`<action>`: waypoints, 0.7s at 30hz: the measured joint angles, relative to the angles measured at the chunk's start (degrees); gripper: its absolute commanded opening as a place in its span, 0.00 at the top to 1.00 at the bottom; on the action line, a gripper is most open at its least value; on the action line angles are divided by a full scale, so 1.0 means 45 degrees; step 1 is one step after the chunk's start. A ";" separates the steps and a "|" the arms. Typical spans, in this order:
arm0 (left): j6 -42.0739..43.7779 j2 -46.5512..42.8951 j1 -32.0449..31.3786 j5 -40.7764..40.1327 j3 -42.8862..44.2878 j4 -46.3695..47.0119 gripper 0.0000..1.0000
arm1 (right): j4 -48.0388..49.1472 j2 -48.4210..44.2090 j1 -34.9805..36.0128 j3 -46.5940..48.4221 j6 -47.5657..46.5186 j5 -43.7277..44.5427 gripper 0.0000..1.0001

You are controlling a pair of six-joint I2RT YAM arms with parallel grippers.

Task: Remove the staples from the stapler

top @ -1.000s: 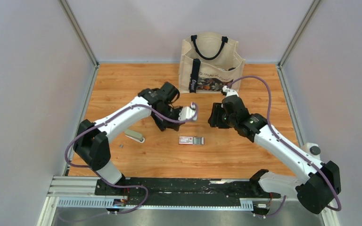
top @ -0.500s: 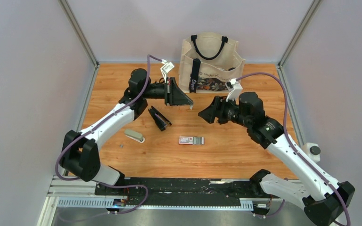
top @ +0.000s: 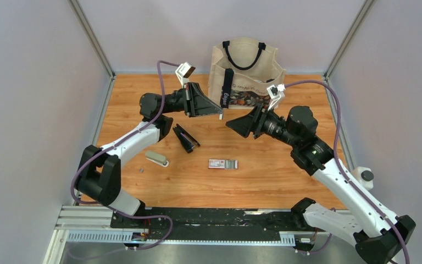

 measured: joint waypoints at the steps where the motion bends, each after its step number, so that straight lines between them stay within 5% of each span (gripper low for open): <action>1: -0.0141 0.0000 0.0000 -0.0015 -0.0102 0.0136 1.00 | 0.0194 0.0000 0.0000 0.0000 0.0087 -0.0131 0.41; 12: -0.0495 0.0000 -0.0005 -0.0136 -0.0549 0.0505 1.00 | 0.1807 0.0452 0.0000 0.0185 0.0869 -0.1020 0.40; 21: -0.0510 0.0000 -0.0141 -0.0170 -0.0549 0.0529 1.00 | 0.2419 0.0879 0.0000 0.0209 0.1239 -0.1302 0.51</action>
